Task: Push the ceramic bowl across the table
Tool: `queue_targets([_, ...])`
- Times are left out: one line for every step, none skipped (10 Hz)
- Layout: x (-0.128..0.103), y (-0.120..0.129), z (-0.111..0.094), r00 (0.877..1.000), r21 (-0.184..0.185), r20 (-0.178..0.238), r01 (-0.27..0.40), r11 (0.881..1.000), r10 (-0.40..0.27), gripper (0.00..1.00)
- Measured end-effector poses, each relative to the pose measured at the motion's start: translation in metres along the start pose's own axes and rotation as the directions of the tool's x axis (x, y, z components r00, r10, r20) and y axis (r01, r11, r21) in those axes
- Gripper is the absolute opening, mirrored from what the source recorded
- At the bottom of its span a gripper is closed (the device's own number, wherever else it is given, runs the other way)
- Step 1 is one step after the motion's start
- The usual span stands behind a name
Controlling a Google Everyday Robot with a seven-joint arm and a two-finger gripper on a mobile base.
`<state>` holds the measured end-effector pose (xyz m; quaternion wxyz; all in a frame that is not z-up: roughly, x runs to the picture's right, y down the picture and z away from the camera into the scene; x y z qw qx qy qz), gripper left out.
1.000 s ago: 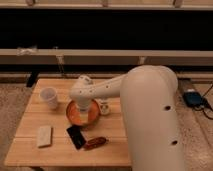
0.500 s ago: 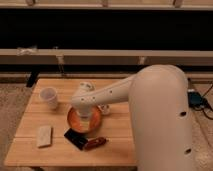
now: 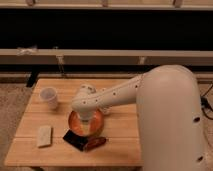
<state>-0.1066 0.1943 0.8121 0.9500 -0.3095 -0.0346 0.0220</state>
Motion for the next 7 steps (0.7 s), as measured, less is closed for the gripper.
queue_targets([-0.002,-0.001,-0.012,1.0,0.002,0.026,-0.002,1.0,0.002,0.8])
queue_targets([-0.003,-0.008,-0.027,0.998,0.006,0.057,-0.006,1.0,0.005,0.8])
queue_targets([-0.005,-0.015,-0.039,0.996,0.007,0.085,-0.007,1.0,0.007,0.8])
queue_targets([-0.006,-0.028,-0.052,0.993,0.001,0.118,-0.006,1.0,0.006,0.8])
queue_targets([-0.007,-0.035,-0.06,0.991,-0.009,0.136,-0.002,1.0,0.003,0.8])
queue_targets([-0.01,-0.039,-0.065,0.989,-0.012,0.15,0.003,1.0,-0.001,0.8])
queue_targets([-0.011,-0.039,-0.065,0.988,-0.014,0.151,0.004,1.0,-0.001,0.8])
